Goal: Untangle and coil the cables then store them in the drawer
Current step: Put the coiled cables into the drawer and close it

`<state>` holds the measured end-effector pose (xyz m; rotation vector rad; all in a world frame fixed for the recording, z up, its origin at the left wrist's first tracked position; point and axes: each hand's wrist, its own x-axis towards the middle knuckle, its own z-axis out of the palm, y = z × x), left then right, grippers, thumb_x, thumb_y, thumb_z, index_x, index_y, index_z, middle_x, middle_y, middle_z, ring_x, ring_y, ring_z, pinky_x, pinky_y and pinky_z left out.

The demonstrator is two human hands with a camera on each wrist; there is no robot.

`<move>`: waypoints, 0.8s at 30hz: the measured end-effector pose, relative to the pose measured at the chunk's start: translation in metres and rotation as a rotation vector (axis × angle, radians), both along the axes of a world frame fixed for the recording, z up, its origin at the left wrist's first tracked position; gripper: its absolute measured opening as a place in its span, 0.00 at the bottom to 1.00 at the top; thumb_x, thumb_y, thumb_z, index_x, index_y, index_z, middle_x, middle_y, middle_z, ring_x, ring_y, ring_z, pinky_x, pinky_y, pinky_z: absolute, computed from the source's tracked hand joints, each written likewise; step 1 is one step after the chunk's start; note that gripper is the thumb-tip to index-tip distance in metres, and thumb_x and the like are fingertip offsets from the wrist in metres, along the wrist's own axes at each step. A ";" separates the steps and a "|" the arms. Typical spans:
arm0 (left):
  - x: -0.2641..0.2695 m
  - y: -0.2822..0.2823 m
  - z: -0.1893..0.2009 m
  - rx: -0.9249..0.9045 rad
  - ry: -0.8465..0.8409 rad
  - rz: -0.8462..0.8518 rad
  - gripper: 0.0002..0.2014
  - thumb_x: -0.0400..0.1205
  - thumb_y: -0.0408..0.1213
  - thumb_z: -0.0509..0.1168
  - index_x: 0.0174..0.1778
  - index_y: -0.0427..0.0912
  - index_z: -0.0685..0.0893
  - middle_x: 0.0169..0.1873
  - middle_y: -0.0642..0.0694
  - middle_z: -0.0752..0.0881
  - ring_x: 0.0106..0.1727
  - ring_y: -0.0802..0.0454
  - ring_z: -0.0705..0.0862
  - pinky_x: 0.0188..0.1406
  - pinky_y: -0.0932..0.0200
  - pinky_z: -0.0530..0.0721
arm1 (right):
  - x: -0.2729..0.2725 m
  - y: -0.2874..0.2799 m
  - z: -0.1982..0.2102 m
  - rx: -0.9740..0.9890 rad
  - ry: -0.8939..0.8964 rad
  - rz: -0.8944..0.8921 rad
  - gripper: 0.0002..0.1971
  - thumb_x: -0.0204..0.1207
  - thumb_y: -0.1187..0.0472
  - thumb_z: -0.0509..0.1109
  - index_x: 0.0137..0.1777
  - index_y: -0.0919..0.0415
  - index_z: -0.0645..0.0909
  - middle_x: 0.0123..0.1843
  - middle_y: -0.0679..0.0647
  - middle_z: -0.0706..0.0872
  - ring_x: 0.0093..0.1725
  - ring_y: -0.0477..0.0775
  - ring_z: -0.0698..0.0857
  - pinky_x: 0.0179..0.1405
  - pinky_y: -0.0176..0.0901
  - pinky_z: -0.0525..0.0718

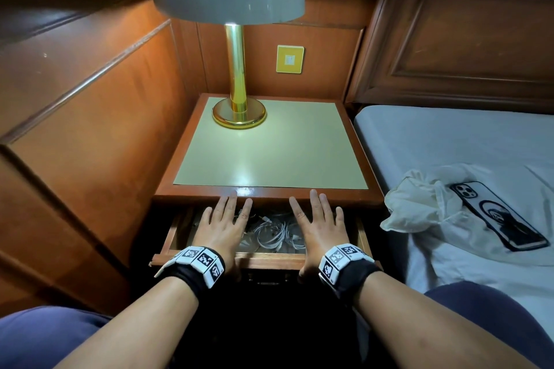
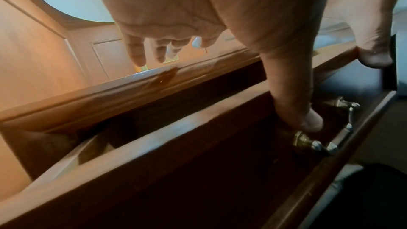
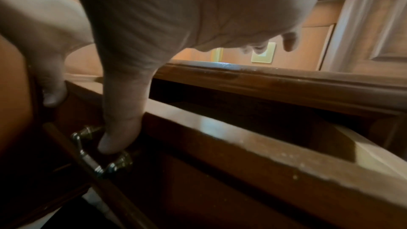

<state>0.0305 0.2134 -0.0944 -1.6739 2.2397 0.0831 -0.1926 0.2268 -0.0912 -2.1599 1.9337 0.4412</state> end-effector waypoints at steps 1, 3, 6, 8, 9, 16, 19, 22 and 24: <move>0.001 -0.003 0.000 0.002 0.003 0.017 0.72 0.69 0.52 0.81 0.83 0.46 0.22 0.85 0.34 0.31 0.87 0.38 0.31 0.87 0.38 0.45 | -0.001 -0.003 0.002 -0.002 -0.006 -0.015 0.82 0.51 0.35 0.87 0.78 0.43 0.15 0.82 0.64 0.17 0.82 0.68 0.23 0.82 0.73 0.37; 0.004 -0.009 0.000 0.012 -0.001 0.041 0.79 0.59 0.65 0.82 0.83 0.45 0.23 0.86 0.35 0.33 0.87 0.38 0.33 0.87 0.38 0.45 | -0.004 -0.009 0.003 0.009 -0.005 -0.034 0.84 0.47 0.32 0.87 0.78 0.44 0.14 0.82 0.65 0.19 0.83 0.69 0.25 0.82 0.73 0.38; 0.006 -0.014 -0.001 0.025 -0.019 0.048 0.82 0.54 0.71 0.81 0.84 0.43 0.25 0.87 0.37 0.35 0.88 0.38 0.34 0.87 0.37 0.44 | -0.008 -0.015 0.002 0.056 -0.009 -0.049 0.86 0.43 0.30 0.86 0.78 0.45 0.14 0.83 0.64 0.19 0.83 0.69 0.26 0.82 0.73 0.40; 0.006 -0.017 -0.001 0.015 -0.029 0.040 0.83 0.53 0.71 0.81 0.85 0.42 0.27 0.87 0.38 0.36 0.88 0.38 0.35 0.87 0.37 0.44 | -0.009 -0.018 0.001 0.069 0.004 -0.044 0.87 0.42 0.29 0.86 0.79 0.47 0.16 0.82 0.64 0.19 0.83 0.69 0.25 0.82 0.74 0.39; 0.005 -0.018 -0.001 0.008 -0.027 0.036 0.83 0.52 0.71 0.82 0.85 0.41 0.29 0.88 0.38 0.37 0.88 0.38 0.36 0.87 0.38 0.45 | -0.009 -0.018 0.001 0.071 0.014 -0.039 0.87 0.42 0.29 0.86 0.80 0.48 0.16 0.82 0.64 0.19 0.83 0.70 0.25 0.82 0.74 0.39; 0.006 -0.020 0.009 -0.002 0.021 0.045 0.79 0.54 0.64 0.85 0.87 0.44 0.36 0.88 0.39 0.41 0.89 0.40 0.42 0.83 0.39 0.58 | -0.006 -0.020 0.004 0.052 0.026 -0.038 0.84 0.45 0.31 0.87 0.83 0.48 0.21 0.85 0.64 0.24 0.85 0.70 0.30 0.82 0.74 0.41; 0.006 -0.019 0.010 -0.034 0.024 0.052 0.77 0.54 0.62 0.86 0.88 0.44 0.40 0.88 0.41 0.47 0.88 0.41 0.47 0.81 0.41 0.64 | -0.008 -0.019 0.004 0.011 0.040 -0.035 0.83 0.45 0.30 0.86 0.84 0.48 0.25 0.87 0.63 0.29 0.86 0.69 0.35 0.82 0.73 0.47; -0.002 -0.024 0.012 -0.113 -0.015 0.042 0.74 0.52 0.60 0.87 0.86 0.41 0.49 0.82 0.42 0.61 0.82 0.41 0.62 0.76 0.46 0.72 | -0.005 -0.020 0.005 -0.039 0.060 -0.044 0.79 0.48 0.31 0.86 0.86 0.48 0.30 0.88 0.63 0.36 0.87 0.68 0.41 0.82 0.70 0.53; -0.008 -0.029 0.015 -0.138 -0.027 0.050 0.70 0.53 0.59 0.87 0.84 0.40 0.54 0.76 0.43 0.68 0.75 0.42 0.70 0.71 0.49 0.76 | -0.004 -0.023 0.006 -0.081 0.069 -0.053 0.76 0.51 0.33 0.86 0.87 0.48 0.34 0.89 0.62 0.42 0.87 0.67 0.46 0.82 0.68 0.56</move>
